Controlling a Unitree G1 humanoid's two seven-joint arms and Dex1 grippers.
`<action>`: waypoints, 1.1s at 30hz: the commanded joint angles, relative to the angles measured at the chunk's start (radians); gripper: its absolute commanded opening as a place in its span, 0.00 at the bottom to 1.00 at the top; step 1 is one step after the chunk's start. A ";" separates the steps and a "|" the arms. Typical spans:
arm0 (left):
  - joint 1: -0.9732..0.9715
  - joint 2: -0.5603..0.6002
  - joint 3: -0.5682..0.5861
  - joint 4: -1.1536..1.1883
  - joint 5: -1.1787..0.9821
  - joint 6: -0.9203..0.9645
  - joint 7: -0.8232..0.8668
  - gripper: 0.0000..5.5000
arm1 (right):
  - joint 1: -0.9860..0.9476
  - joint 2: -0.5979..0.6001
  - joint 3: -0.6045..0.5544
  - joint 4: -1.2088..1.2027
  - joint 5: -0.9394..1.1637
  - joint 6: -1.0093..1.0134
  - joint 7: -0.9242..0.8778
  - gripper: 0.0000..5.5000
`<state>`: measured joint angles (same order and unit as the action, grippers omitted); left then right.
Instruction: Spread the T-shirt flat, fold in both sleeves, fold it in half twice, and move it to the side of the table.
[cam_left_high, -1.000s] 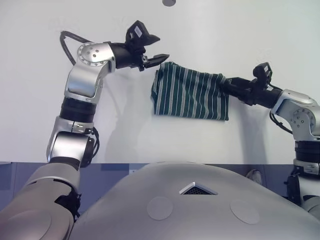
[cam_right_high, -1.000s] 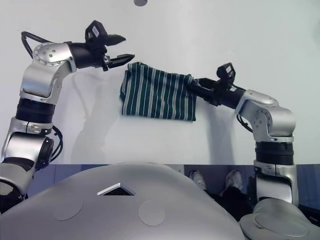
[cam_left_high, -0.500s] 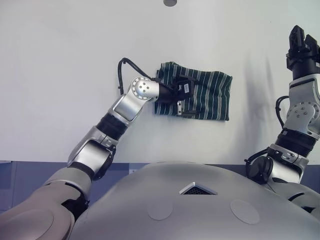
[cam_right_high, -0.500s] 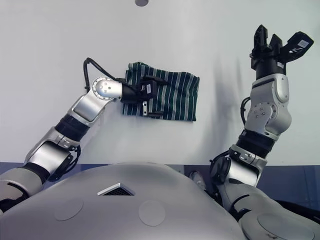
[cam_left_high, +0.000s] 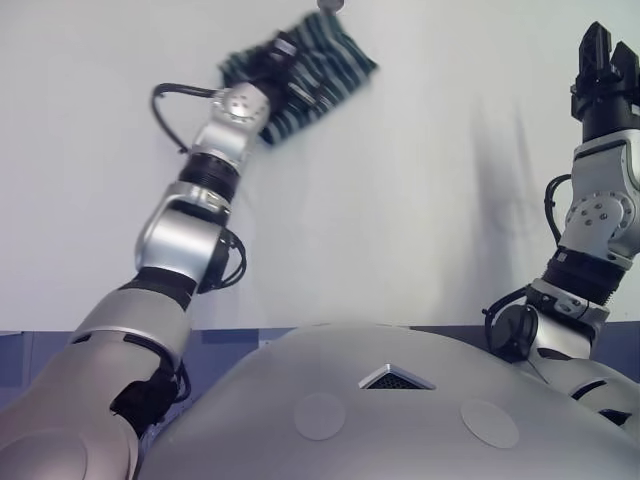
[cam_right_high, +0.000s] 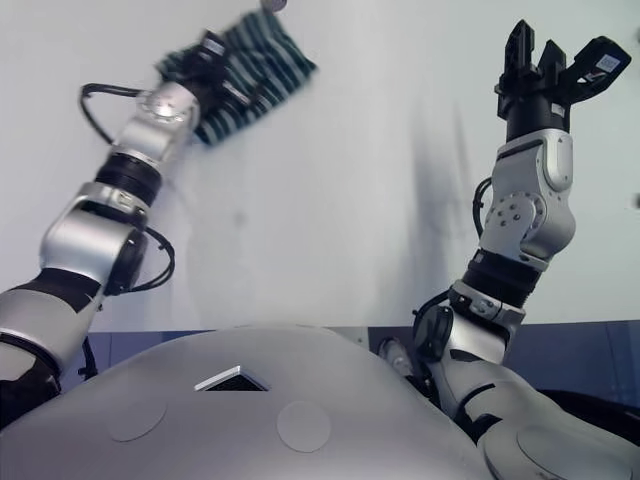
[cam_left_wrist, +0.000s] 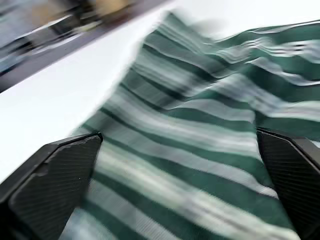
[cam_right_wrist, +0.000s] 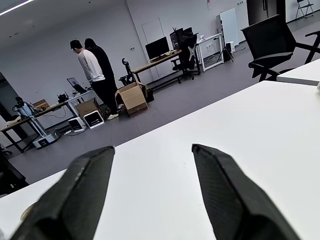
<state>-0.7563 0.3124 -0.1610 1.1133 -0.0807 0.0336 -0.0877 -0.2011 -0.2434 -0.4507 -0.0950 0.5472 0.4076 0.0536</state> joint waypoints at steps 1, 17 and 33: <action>0.004 0.104 0.193 0.176 -0.070 0.031 0.206 0.97 | -0.055 0.020 0.020 0.007 -0.002 -0.020 -0.005 0.52; 0.400 -0.168 0.039 -0.954 -0.071 -0.475 0.096 0.97 | -0.030 0.099 0.370 0.110 -0.636 -0.679 -0.098 0.52; 0.400 -0.292 0.101 -0.985 -0.019 -0.247 0.109 0.97 | -0.130 0.174 0.458 0.323 -0.685 -0.769 -0.126 0.52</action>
<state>-0.3319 0.0214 -0.0704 0.1453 -0.1082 -0.2452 0.0305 -0.3058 -0.0672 0.0257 0.2231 -0.1556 -0.3766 -0.0635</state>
